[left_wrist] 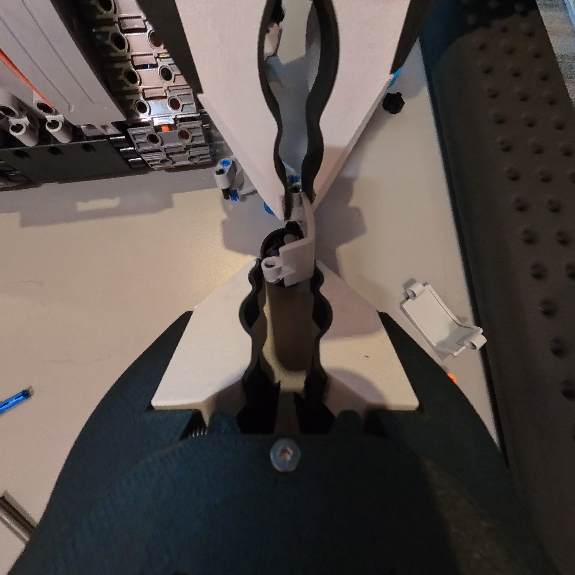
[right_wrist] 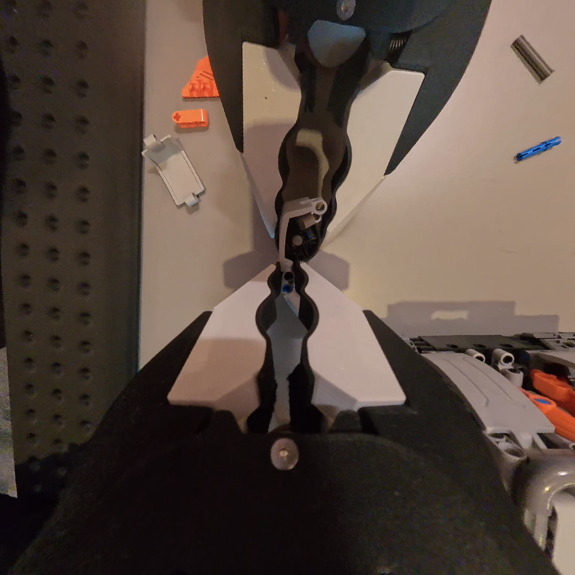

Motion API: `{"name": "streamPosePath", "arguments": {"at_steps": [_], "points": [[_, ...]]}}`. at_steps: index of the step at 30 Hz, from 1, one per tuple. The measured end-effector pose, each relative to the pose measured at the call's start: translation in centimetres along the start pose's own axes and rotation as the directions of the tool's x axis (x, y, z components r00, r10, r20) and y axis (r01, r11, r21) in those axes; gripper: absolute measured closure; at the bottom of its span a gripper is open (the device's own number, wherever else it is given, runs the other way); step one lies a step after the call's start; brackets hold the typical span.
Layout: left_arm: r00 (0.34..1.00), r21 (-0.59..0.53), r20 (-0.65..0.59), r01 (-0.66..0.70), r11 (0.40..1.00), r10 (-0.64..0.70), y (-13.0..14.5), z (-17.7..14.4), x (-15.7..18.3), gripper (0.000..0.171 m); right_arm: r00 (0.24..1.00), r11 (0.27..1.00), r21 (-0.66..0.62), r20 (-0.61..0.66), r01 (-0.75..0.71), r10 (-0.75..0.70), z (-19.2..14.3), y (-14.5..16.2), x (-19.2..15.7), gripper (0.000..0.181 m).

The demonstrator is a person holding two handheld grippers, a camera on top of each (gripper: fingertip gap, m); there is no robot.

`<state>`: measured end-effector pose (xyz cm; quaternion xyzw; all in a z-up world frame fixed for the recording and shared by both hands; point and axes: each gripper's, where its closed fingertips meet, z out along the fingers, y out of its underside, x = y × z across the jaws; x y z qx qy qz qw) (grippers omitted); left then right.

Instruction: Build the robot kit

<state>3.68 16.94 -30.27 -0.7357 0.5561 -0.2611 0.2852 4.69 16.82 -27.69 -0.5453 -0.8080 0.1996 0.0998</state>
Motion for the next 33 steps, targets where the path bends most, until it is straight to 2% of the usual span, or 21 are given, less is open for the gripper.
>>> {"name": "streamPosePath", "arguments": {"at_steps": [3, 6, 11, 13, 19, 27, 33], "points": [[1.0, 0.006, -0.01, 0.012, 1.0, -0.012, -0.1, 0.0, 0.0, 0.144, 1.0, 0.999, 0.049, 0.012, -0.002, 0.001, -0.1, -0.2, -0.1, 0.174], [1.0, 0.008, -0.013, 0.013, 1.0, -0.013, -0.1, 0.0, 0.0, 0.144, 0.999, 0.995, 0.094, 0.04, -0.025, 0.021, -0.5, -0.3, -0.5, 0.16], [0.999, 0.01, -0.023, 0.024, 1.0, -0.024, -0.1, 0.0, 0.0, 0.145, 1.0, 0.99, 0.138, -0.011, -0.009, 0.011, -2.0, -0.5, 0.0, 0.16], [0.999, 0.01, -0.023, 0.025, 1.0, -0.025, -0.1, 0.0, 0.0, 0.144, 1.0, 0.988, 0.156, -0.022, 0.015, -0.012, -1.9, -1.3, -0.3, 0.161], [1.0, 0.007, -0.011, 0.008, 1.0, -0.008, -0.1, 0.0, 0.0, 0.144, 0.998, 0.987, 0.148, -0.028, 0.057, -0.053, 0.2, -2.3, -0.6, 0.181], [0.999, 0.004, -0.049, -0.01, 1.0, 0.01, 0.0, 0.0, 0.5, 0.144, 0.99, 0.976, 0.171, 0.031, 0.132, -0.139, 0.0, -1.6, -1.5, 0.181], [0.997, 0.0, -0.07, -0.022, 1.0, 0.022, 0.0, -0.1, 0.8, 0.145, 0.983, 0.975, 0.134, 0.027, 0.179, -0.184, 0.1, -1.1, -1.9, 0.181]]}}
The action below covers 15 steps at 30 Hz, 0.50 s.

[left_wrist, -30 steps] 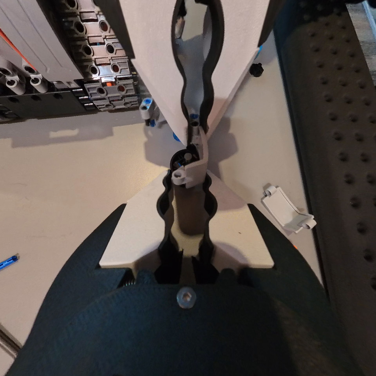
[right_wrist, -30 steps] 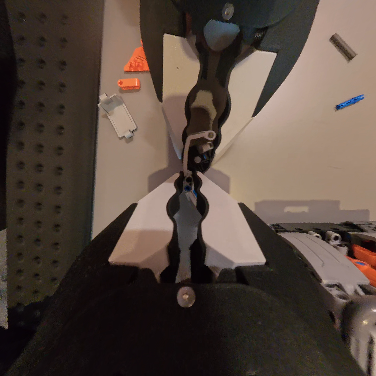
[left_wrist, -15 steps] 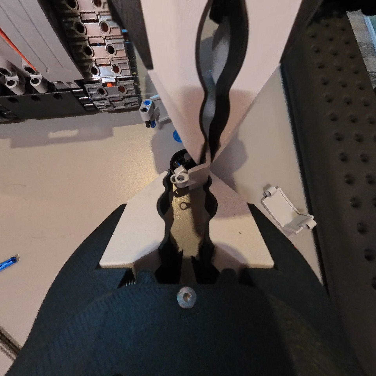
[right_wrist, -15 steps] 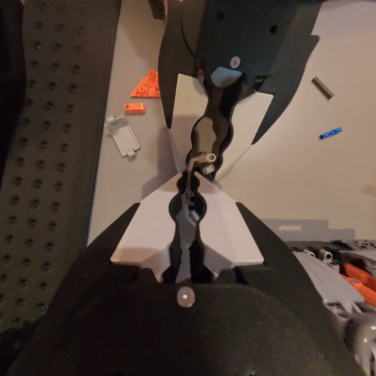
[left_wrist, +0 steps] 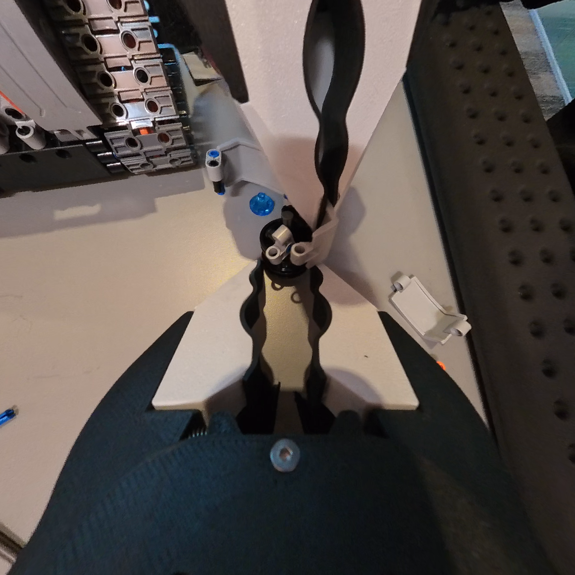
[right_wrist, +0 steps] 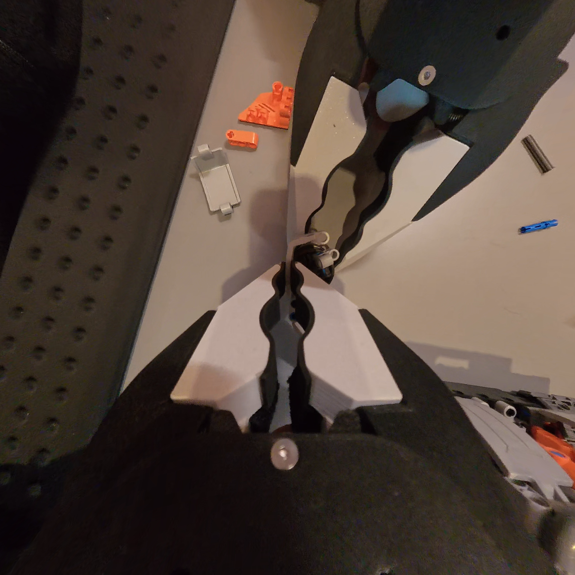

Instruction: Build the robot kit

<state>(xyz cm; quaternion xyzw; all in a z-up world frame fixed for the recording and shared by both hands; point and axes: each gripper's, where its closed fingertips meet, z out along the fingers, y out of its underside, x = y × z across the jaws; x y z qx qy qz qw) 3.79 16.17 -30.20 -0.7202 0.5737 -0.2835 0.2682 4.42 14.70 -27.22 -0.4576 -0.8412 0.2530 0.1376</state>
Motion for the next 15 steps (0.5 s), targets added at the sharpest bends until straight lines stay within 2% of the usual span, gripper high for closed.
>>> {"name": "streamPosePath", "arguments": {"at_steps": [5, 7, 12, 15], "points": [[1.0, -0.001, 0.002, -0.006, 1.0, 0.006, 0.0, 0.0, 0.1, 0.145, 1.0, 0.999, -0.021, 0.012, 0.025, -0.025, 0.1, 0.3, -0.5, 0.18], [1.0, 0.001, 0.01, -0.003, 1.0, 0.003, 0.0, 0.0, 0.0, 0.146, 1.0, 0.999, -0.031, 0.0, 0.003, -0.003, -0.1, 0.4, -0.2, 0.173], [0.997, 0.002, 0.08, 0.0, 1.0, 0.0, 0.0, -0.1, -0.7, 0.146, 0.998, 1.0, -0.012, -0.062, -0.017, 0.016, -1.7, 0.1, 0.2, 0.154], [0.986, 0.022, 0.162, -0.03, 0.999, 0.026, -0.3, -0.4, -1.3, 0.145, 0.989, 0.996, -0.002, -0.121, -0.088, 0.087, -3.2, 0.6, 1.2, 0.153]]}}
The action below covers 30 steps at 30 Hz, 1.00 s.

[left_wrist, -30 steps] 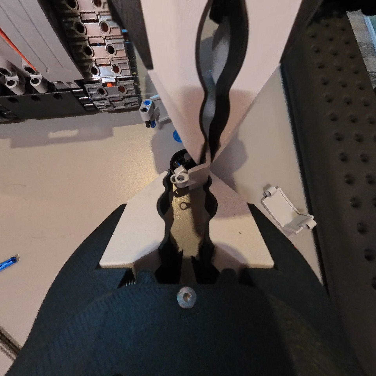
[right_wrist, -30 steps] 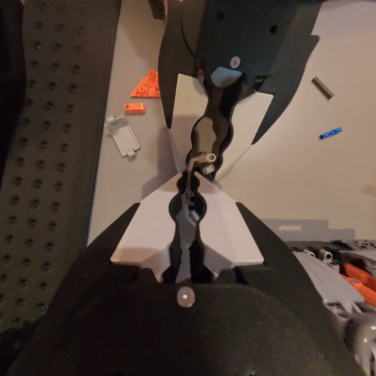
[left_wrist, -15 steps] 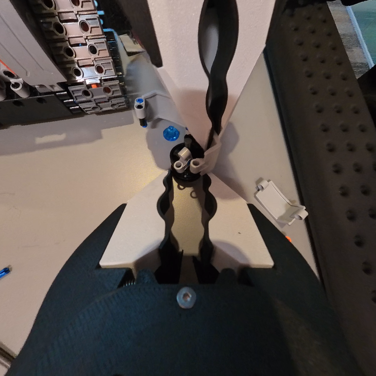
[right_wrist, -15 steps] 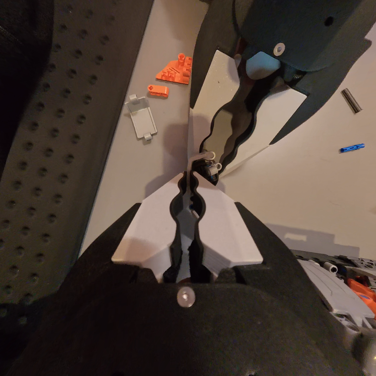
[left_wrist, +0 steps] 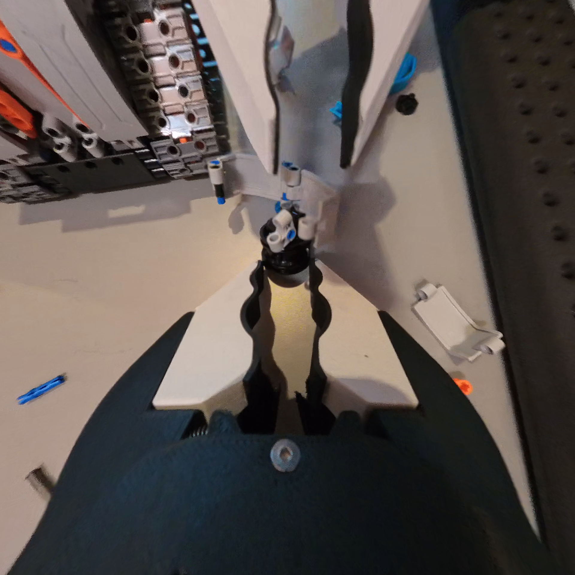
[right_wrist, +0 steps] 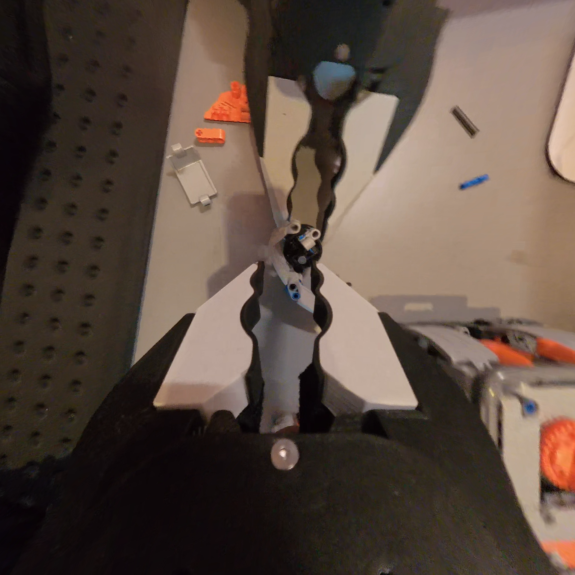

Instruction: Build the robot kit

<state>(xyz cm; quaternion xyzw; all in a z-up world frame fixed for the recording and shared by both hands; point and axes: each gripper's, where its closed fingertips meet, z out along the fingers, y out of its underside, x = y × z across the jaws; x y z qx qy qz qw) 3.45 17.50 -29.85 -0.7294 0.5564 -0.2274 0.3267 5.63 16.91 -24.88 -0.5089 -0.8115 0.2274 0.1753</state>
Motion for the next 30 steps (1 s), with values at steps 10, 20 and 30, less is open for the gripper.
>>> {"name": "streamPosePath", "arguments": {"at_steps": [10, 20, 30], "points": [[0.923, -0.032, 0.312, -0.225, 0.974, 0.223, -0.8, -2.0, -1.8, 0.146, 0.975, 0.975, -0.018, -0.009, -0.221, 0.221, -1.8, 2.0, 1.0, 0.154], [0.989, 0.09, 0.146, 0.025, 0.996, -0.038, -0.3, -2.4, -2.0, 0.171, 0.981, 0.987, -0.064, -0.142, -0.145, 0.135, -1.2, 1.9, 2.1, 0.141], [0.932, -0.007, 0.362, 0.018, 1.0, -0.014, -1.6, -2.8, -6.8, 0.125, 0.98, 0.991, -0.01, -0.151, -0.136, 0.133, -2.7, 1.9, 2.5, 0.147]]}}
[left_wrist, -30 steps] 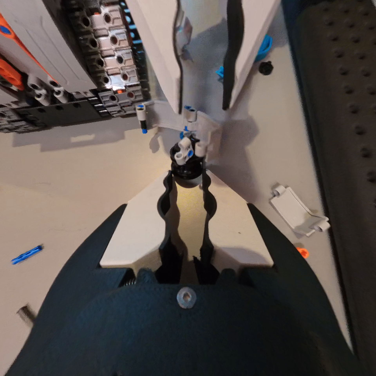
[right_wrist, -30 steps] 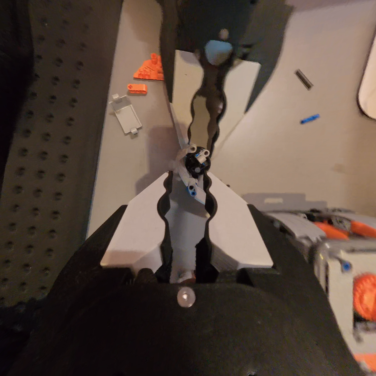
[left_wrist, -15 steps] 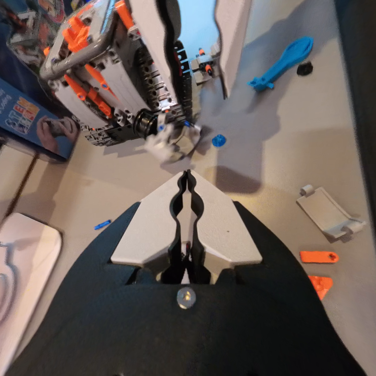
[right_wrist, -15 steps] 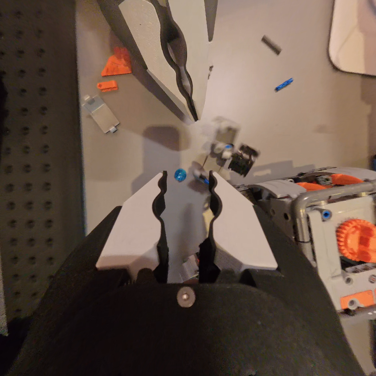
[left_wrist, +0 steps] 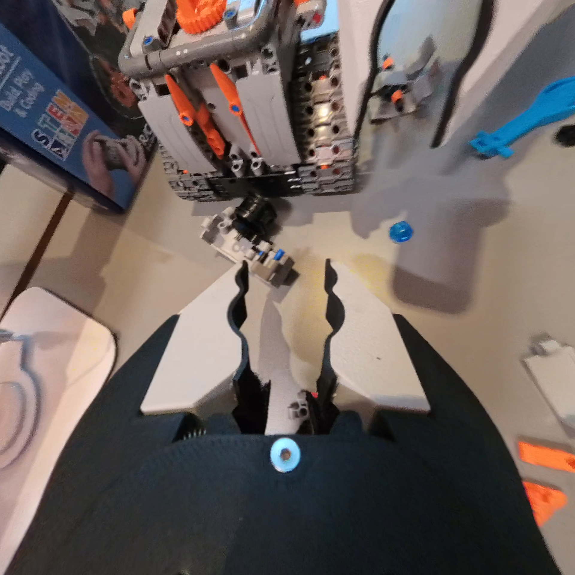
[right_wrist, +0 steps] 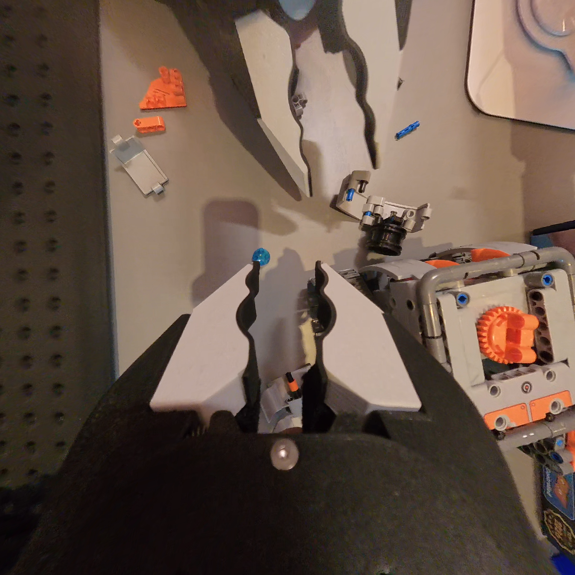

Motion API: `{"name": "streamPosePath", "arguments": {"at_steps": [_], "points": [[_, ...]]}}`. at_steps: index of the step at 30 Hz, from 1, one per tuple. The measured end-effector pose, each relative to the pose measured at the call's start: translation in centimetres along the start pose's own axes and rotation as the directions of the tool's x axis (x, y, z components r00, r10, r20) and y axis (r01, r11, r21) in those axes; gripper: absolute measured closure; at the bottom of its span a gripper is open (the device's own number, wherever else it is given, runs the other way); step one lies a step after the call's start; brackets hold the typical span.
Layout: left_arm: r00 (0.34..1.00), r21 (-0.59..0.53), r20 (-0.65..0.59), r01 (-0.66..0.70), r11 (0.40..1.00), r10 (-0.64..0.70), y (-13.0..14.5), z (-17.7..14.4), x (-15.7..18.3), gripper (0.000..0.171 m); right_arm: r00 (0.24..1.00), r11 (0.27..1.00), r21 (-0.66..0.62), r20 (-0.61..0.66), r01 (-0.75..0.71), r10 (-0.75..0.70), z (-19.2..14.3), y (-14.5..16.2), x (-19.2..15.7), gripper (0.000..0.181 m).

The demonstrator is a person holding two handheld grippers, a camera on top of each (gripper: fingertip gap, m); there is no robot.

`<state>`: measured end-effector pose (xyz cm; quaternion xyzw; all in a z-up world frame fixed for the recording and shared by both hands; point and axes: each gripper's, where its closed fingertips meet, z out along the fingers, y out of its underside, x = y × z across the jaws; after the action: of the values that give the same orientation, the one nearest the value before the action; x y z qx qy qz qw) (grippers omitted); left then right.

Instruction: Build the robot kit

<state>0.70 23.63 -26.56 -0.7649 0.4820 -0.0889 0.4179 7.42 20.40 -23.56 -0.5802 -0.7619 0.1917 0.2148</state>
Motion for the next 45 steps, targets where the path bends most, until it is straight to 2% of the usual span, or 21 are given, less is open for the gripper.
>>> {"name": "streamPosePath", "arguments": {"at_steps": [2, 3, 5, 8, 12, 17, 19, 21, 23, 25, 28, 31, 33, 36, 38, 43, 45], "points": [[0.999, -0.103, 0.028, -0.02, 0.995, 0.023, 1.5, 1.1, -0.6, 0.118, 1.0, 1.0, 0.002, 0.002, 0.002, -0.002, 0.2, 0.1, 0.1, 0.147], [1.0, -0.116, 0.025, -0.006, 0.993, 0.009, 1.8, 1.5, -0.8, 0.118, 1.0, 1.0, 0.001, 0.005, 0.004, -0.004, 0.3, 0.2, 0.1, 0.147], [0.999, -0.123, -0.035, 0.018, 0.992, -0.023, 2.1, 2.1, -0.4, 0.137, 1.0, 1.0, 0.004, 0.01, 0.013, -0.013, 0.5, 0.2, 0.1, 0.147], [0.993, -0.111, -0.114, 0.027, 0.993, -0.04, 1.8, 2.6, 0.4, 0.159, 1.0, 1.0, -0.003, 0.003, 0.025, -0.025, 0.8, 0.2, 0.1, 0.147], [0.988, -0.1, -0.154, 0.017, 0.995, -0.032, 1.6, 2.4, 1.1, 0.162, 0.998, 0.999, 0.001, -0.037, 0.046, -0.046, 0.7, 0.1, 0.7, 0.147], [0.978, -0.05, -0.207, 0.02, 0.999, -0.03, 0.6, -0.4, 1.8, 0.162, 0.986, 0.995, 0.017, -0.138, 0.102, -0.099, 0.4, -1.0, 1.5, 0.142], [0.982, -0.08, -0.182, -0.07, 0.994, 0.055, 0.8, -1.8, 2.0, 0.163, 0.976, 0.991, 0.019, -0.176, 0.13, -0.124, 0.3, -1.4, 1.7, 0.141], [0.969, -0.134, -0.123, -0.231, 0.964, 0.215, 1.1, -2.9, 2.2, 0.163, 0.977, 0.993, 0.045, -0.19, 0.107, -0.097, 0.1, -1.9, 2.0, 0.139], [0.918, -0.187, -0.07, -0.396, 0.899, 0.39, 1.1, -3.8, 2.6, 0.162, 0.983, 0.993, 0.104, -0.183, 0.053, -0.033, -0.4, -2.6, 2.3, 0.136], [0.859, -0.218, -0.024, -0.503, 0.836, 0.511, 0.8, -4.5, 3.0, 0.162, 0.986, 0.985, 0.171, -0.166, 0.023, 0.005, -1.0, -3.5, 2.2, 0.132], [0.834, -0.128, -0.066, -0.552, 0.824, 0.548, -0.5, -5.9, 4.9, 0.163, 0.988, 0.978, 0.2, -0.151, 0.055, -0.024, -1.3, -4.2, 1.4, 0.124], [0.858, 0.081, -0.163, -0.481, 0.873, 0.487, -2.8, -8.1, 6.9, 0.163, 0.995, 0.972, 0.231, -0.097, 0.049, -0.027, -1.2, -4.4, 0.2, 0.124], [0.873, 0.147, -0.182, -0.431, 0.89, 0.453, -3.9, -9.1, 6.9, 0.163, 1.0, 0.953, 0.303, -0.011, -0.001, 0.004, -1.4, -5.0, -0.9, 0.122], [0.859, 0.141, -0.184, -0.458, 0.878, 0.478, -3.8, -9.1, 6.9, 0.163, 0.994, 0.91, 0.407, 0.102, -0.074, 0.035, -2.1, -6.3, -2.0, 0.127], [0.846, 0.156, -0.185, -0.477, 0.865, 0.5, -4.3, -9.3, 7.1, 0.163, 0.988, 0.897, 0.426, 0.145, -0.114, 0.057, -2.2, -6.5, -2.2, 0.146], [0.818, 0.128, -0.211, -0.52, 0.845, 0.535, -5.0, -9.7, 6.7, 0.162, 0.991, 0.864, 0.491, 0.121, -0.109, 0.057, -2.6, -7.2, -1.7, 0.15], [0.825, 0.161, -0.173, -0.515, 0.842, 0.538, -6.1, -10.0, 6.0, 0.161, 0.991, 0.838, 0.532, 0.103, -0.123, 0.08, -3.4, -7.7, -1.1, 0.15]]}}
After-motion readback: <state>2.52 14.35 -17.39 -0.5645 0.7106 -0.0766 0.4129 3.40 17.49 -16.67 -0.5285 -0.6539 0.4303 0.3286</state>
